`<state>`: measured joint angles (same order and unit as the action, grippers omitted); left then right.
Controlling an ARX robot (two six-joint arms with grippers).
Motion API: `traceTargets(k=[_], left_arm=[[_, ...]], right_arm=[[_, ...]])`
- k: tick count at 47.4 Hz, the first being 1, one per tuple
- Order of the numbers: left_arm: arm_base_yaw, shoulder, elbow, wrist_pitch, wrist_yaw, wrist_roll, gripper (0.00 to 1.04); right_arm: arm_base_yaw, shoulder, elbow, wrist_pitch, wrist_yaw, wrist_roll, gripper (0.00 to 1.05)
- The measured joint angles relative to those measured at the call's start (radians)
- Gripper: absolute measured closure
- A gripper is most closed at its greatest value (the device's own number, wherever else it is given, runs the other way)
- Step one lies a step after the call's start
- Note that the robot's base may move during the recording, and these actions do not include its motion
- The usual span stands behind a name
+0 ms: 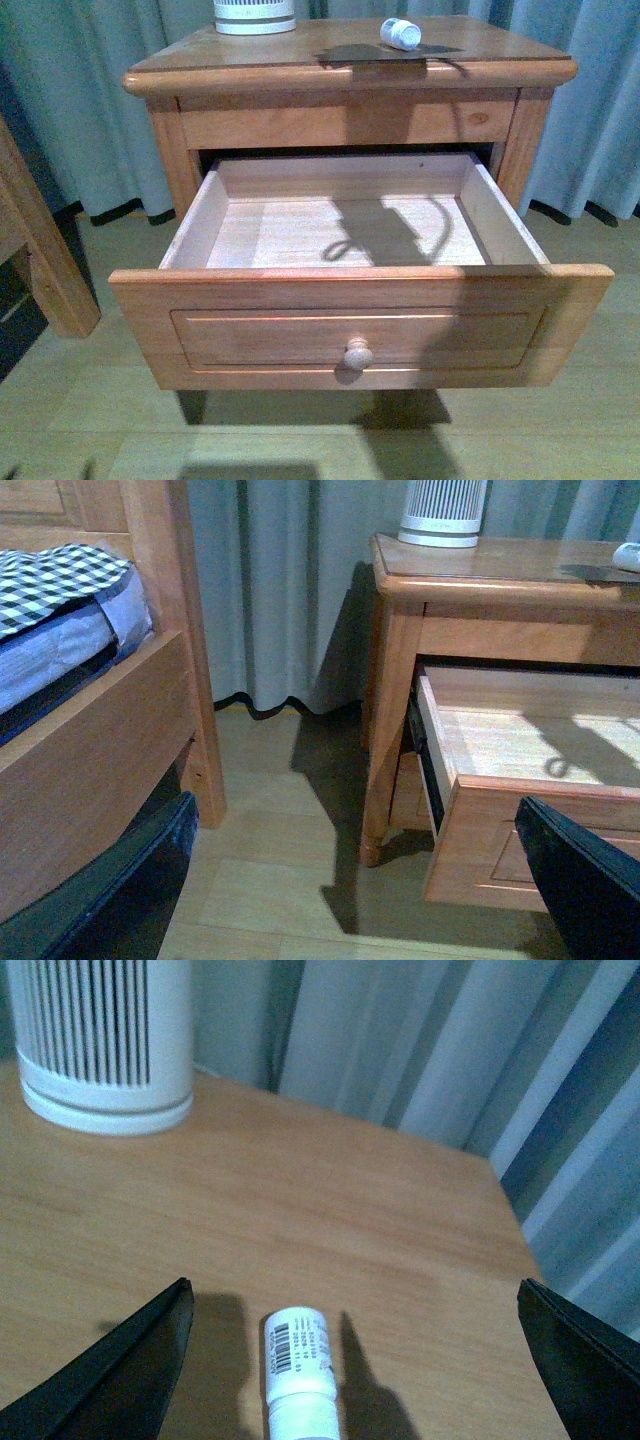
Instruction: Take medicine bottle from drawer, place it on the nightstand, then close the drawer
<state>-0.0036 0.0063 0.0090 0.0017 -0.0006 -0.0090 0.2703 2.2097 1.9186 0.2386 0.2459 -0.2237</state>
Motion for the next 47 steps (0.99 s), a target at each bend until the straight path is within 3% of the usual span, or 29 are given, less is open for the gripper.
traceTargets(k=[16, 20, 29, 37, 47], left_arm=[[0.000, 0.000, 0.000, 0.000, 0.000, 0.000, 0.06], [0.000, 0.000, 0.000, 0.000, 0.000, 0.000, 0.06], [0.000, 0.000, 0.000, 0.000, 0.000, 0.000, 0.06], [0.000, 0.000, 0.000, 0.000, 0.000, 0.000, 0.06], [0.000, 0.000, 0.000, 0.000, 0.000, 0.000, 0.06]], right_arm=[[0.017, -0.515, -0.560, 0.014, -0.122, 0.216, 0.07], [0.026, -0.642, -0.756, 0.006, -0.158, 0.282, 0.21], [0.071, -0.924, -1.237, -0.008, -0.175, 0.378, 0.64], [0.126, -0.908, -1.480, 0.092, -0.130, 0.412, 1.00], [0.164, -0.576, -1.528, 0.564, -0.036, 0.291, 1.01]])
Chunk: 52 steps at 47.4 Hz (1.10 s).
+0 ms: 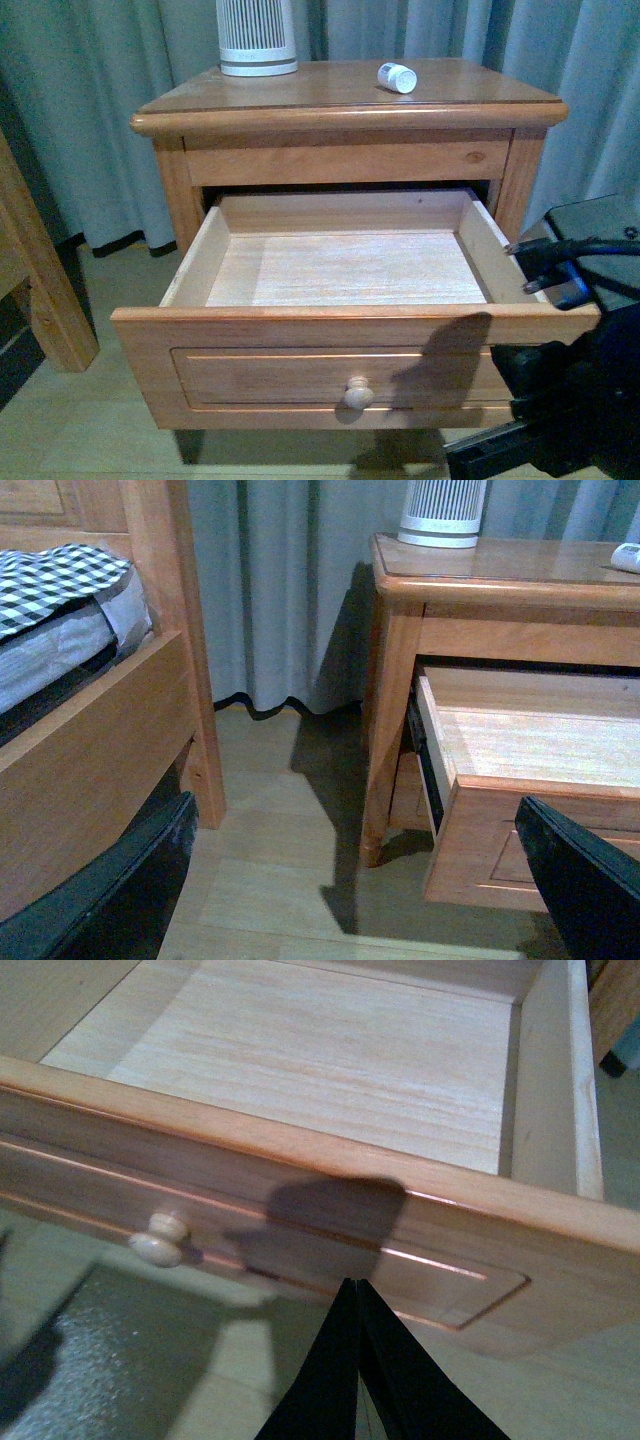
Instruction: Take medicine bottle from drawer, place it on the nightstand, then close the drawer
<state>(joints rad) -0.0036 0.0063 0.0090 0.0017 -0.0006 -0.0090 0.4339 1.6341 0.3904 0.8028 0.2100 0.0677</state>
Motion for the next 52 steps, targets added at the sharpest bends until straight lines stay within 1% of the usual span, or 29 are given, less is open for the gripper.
traceTargets(k=[3, 6, 12, 17, 26, 35, 45, 52], left_arm=[[0.000, 0.000, 0.000, 0.000, 0.000, 0.000, 0.06], [0.000, 0.000, 0.000, 0.000, 0.000, 0.000, 0.06], [0.000, 0.000, 0.000, 0.000, 0.000, 0.000, 0.06], [0.000, 0.000, 0.000, 0.000, 0.000, 0.000, 0.06], [0.000, 0.000, 0.000, 0.000, 0.000, 0.000, 0.06], [0.000, 0.000, 0.000, 0.000, 0.000, 0.000, 0.06], [0.000, 0.000, 0.000, 0.000, 0.000, 0.000, 0.06], [0.000, 0.000, 0.000, 0.000, 0.000, 0.000, 0.06]], right_arm=[[-0.005, 0.104, 0.023, 0.105, 0.003, -0.039, 1.01], [-0.011, 0.185, 0.055, 0.159, 0.003, -0.068, 1.01], [-0.031, 0.325, 0.122, 0.220, 0.002, -0.124, 1.01], [-0.057, 0.408, 0.188, 0.222, 0.003, -0.153, 1.01], [-0.106, 0.484, 0.342, 0.172, 0.006, -0.201, 1.01], [-0.129, 0.512, 0.475, 0.106, 0.006, -0.229, 1.01], [-0.153, 0.551, 0.647, -0.044, 0.003, -0.240, 1.01], [-0.171, 0.584, 0.747, -0.122, 0.004, -0.240, 1.01]])
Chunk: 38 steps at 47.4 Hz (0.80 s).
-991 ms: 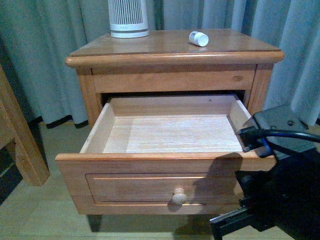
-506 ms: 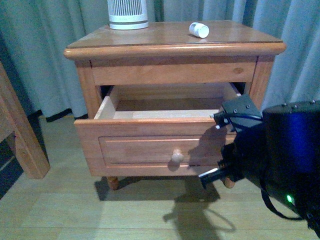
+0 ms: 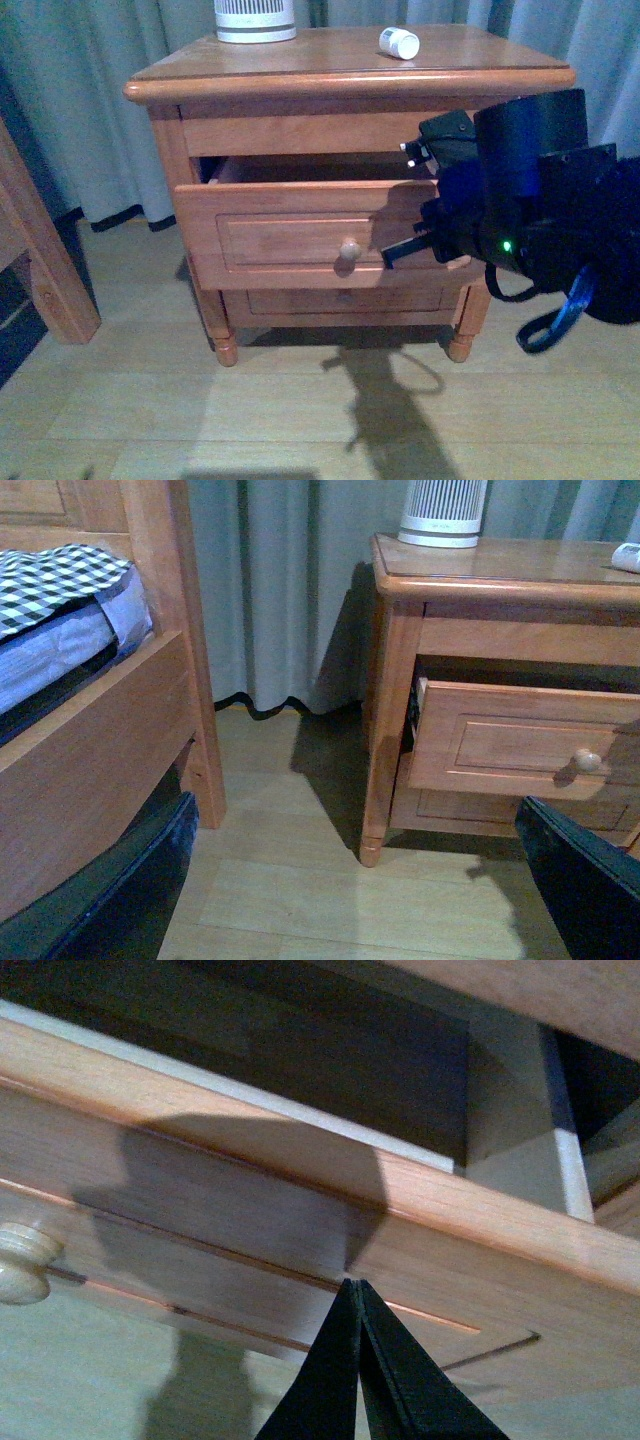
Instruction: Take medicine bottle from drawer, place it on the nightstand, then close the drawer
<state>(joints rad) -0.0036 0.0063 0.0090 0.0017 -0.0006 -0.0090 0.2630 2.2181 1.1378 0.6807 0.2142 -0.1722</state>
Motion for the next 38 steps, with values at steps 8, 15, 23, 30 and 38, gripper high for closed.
traceTargets(k=[8, 15, 23, 30, 38], left_arm=[[0.000, 0.000, 0.000, 0.000, 0.000, 0.000, 0.06], [0.000, 0.000, 0.000, 0.000, 0.000, 0.000, 0.06], [0.000, 0.000, 0.000, 0.000, 0.000, 0.000, 0.06], [0.000, 0.000, 0.000, 0.000, 0.000, 0.000, 0.06], [0.000, 0.000, 0.000, 0.000, 0.000, 0.000, 0.06]], right_arm=[[-0.022, 0.045, 0.104, -0.050, 0.001, -0.010, 1.01], [-0.036, 0.094, 0.199, -0.092, 0.000, -0.030, 1.01], [-0.045, 0.138, 0.273, -0.107, -0.006, -0.056, 1.01], [-0.047, 0.165, 0.294, -0.080, -0.029, -0.100, 1.01], [-0.046, 0.196, 0.294, -0.002, -0.095, -0.197, 1.01]])
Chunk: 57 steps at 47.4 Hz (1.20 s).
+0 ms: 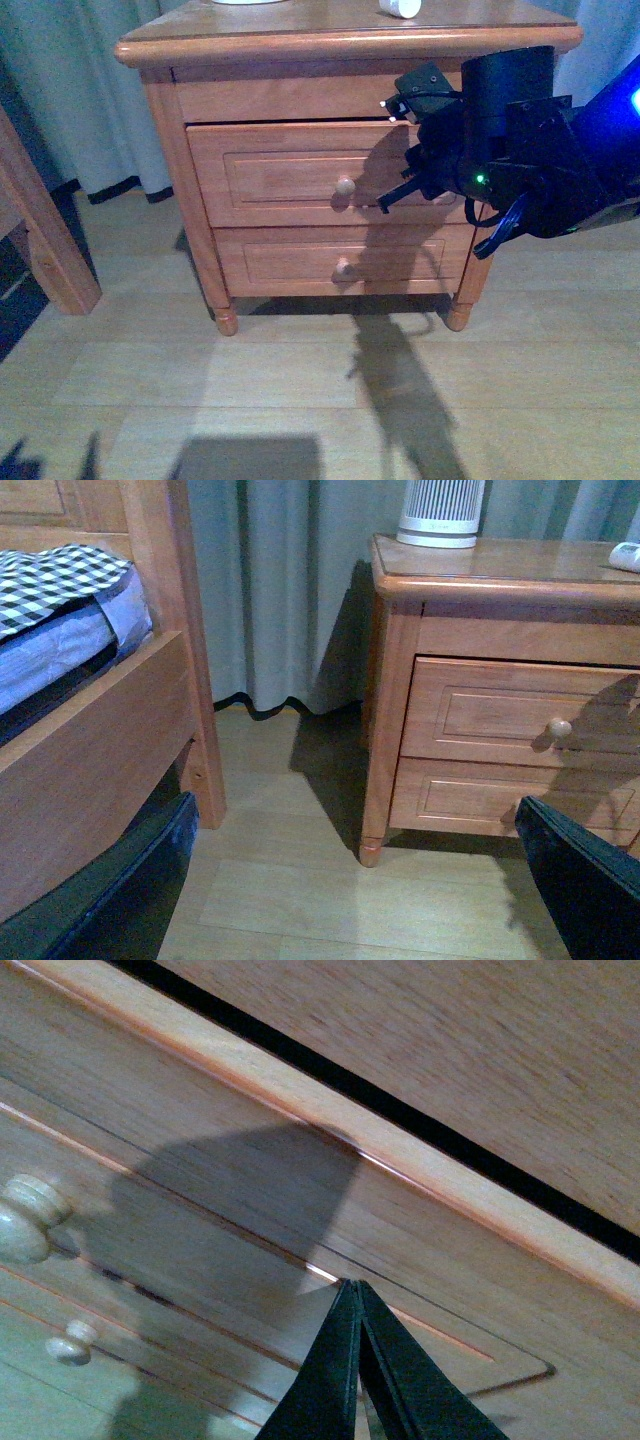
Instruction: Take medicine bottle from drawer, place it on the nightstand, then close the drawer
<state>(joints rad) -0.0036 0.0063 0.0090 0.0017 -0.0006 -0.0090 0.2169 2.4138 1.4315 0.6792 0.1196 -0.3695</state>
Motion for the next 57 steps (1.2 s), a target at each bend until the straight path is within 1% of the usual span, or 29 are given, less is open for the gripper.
traceTargets(k=[3, 9, 21, 40, 50, 54, 57], left_arm=[[0.000, 0.000, 0.000, 0.000, 0.000, 0.000, 0.06], [0.000, 0.000, 0.000, 0.000, 0.000, 0.000, 0.06], [0.000, 0.000, 0.000, 0.000, 0.000, 0.000, 0.06], [0.000, 0.000, 0.000, 0.000, 0.000, 0.000, 0.06], [0.000, 0.000, 0.000, 0.000, 0.000, 0.000, 0.06], [0.000, 0.000, 0.000, 0.000, 0.000, 0.000, 0.06], [0.000, 0.000, 0.000, 0.000, 0.000, 0.000, 0.06]], right_arm=[[0.000, 0.006, 0.000, 0.022, -0.016, -0.040, 1.01], [-0.003, 0.013, -0.001, 0.037, -0.024, -0.069, 1.01], [-0.019, 0.020, 0.001, 0.041, -0.043, -0.083, 1.01], [-0.043, 0.032, 0.044, -0.001, -0.087, -0.113, 1.01], [-0.043, 0.032, 0.032, 0.008, -0.085, -0.109, 1.01], [-0.046, 0.023, 0.000, 0.017, -0.046, -0.080, 1.01], [-0.055, 0.011, -0.038, 0.023, -0.034, -0.056, 1.01]])
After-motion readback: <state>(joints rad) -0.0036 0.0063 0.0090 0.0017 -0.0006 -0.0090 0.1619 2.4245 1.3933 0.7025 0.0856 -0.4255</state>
